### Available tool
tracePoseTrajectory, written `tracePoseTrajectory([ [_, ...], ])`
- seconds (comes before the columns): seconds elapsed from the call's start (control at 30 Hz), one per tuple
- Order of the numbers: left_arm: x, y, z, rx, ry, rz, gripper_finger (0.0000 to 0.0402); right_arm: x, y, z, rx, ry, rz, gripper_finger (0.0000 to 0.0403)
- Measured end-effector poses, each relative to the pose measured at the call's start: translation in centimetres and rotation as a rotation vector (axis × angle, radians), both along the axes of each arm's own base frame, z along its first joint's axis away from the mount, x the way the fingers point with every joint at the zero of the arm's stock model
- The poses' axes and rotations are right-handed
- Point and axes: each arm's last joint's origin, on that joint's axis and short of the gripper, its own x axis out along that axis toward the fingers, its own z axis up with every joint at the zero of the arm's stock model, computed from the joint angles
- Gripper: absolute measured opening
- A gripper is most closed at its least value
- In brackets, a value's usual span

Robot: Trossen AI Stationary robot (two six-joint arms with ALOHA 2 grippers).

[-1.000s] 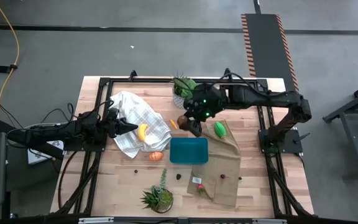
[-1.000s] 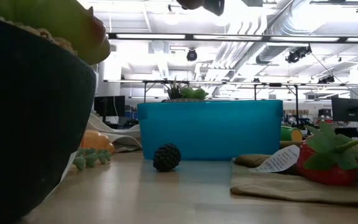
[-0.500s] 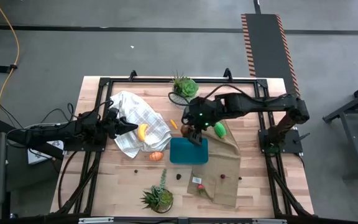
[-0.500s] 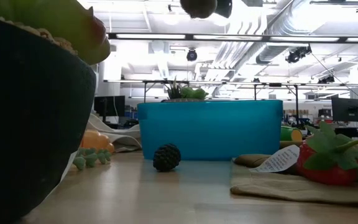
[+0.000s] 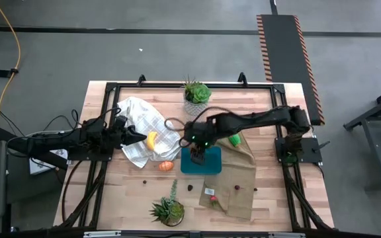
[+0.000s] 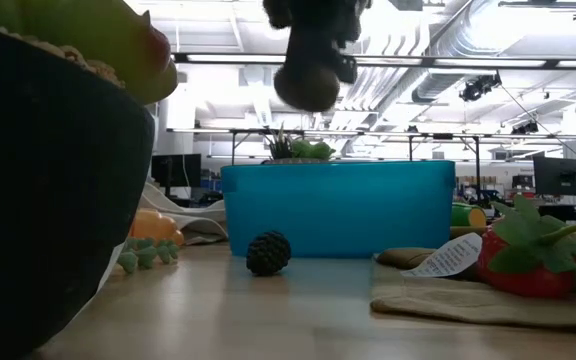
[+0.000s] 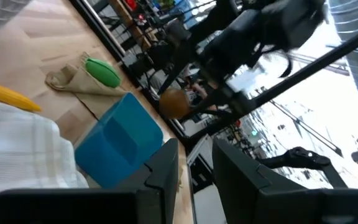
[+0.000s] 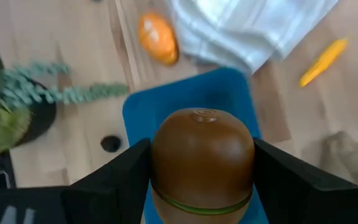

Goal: Pick and placing Produce into tupperware
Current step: Put the brown kiwi into the blue bin

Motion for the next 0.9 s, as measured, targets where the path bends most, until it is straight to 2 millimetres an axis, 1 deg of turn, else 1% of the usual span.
tracePoseTrajectory([
  [0.2,0.0,0.0,0.0,0.001,-0.002,-0.008,0.0088,0.9,1.3,-2.7,-0.007,0.08,0.03,0.0225],
  [0.47,0.0,0.0,0.0,0.001,-0.002,-0.012,0.0088,1.6,2.6,-5.4,-0.018,0.148,0.028,0.0225],
  [0.67,0.0,0.0,0.0,0.001,-0.002,-0.016,0.0088,2.0,2.7,-6.6,-0.04,0.173,0.0,0.0225],
  [0.9,0.0,0.0,0.0,0.001,-0.002,-0.016,0.0088,2.0,2.4,-7.1,-0.038,0.19,-0.038,0.0225],
])
